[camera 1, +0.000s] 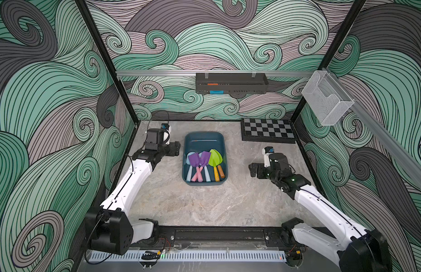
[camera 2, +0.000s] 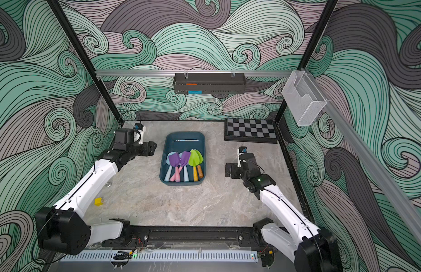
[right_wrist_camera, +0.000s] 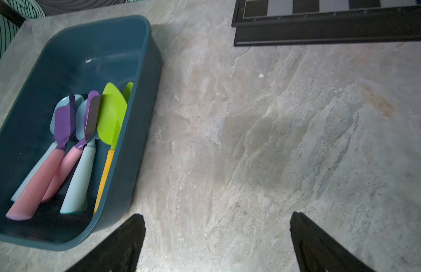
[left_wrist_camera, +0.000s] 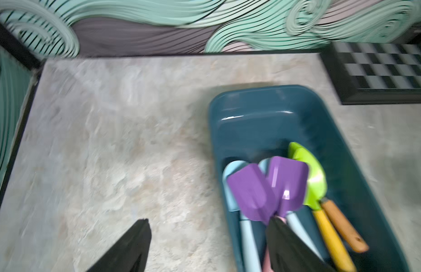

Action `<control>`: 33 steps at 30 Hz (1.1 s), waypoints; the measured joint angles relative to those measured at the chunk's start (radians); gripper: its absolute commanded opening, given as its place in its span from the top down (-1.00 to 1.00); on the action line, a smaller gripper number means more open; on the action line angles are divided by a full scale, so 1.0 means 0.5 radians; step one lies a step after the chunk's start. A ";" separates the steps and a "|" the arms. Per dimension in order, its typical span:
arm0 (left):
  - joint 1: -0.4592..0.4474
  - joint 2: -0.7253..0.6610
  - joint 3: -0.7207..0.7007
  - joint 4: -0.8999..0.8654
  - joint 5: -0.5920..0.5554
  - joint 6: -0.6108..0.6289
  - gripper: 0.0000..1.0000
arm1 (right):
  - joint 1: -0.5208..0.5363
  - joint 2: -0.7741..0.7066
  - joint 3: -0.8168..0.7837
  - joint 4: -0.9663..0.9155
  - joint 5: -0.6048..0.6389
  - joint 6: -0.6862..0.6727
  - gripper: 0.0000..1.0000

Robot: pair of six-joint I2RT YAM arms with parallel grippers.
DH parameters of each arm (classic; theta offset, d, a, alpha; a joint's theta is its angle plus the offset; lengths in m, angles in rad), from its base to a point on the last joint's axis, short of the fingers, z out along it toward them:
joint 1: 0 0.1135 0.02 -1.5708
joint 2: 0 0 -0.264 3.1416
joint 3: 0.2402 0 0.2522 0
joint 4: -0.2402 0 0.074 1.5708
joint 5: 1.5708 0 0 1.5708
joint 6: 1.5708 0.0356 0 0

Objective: Put the shovel into the storage box
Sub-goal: Reset both arms

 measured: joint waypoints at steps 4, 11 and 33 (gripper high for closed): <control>0.233 0.004 -0.397 0.248 -0.149 -0.108 -0.62 | -0.209 -0.001 -0.188 0.346 -0.055 -0.114 -0.98; 0.365 0.134 -0.775 0.977 -0.304 -0.157 -0.57 | -0.489 0.107 -0.416 0.814 -0.073 -0.250 -0.98; 0.387 0.458 -0.954 1.875 -0.077 -0.012 -0.62 | -0.631 0.974 -0.371 1.881 -0.118 -0.531 -0.98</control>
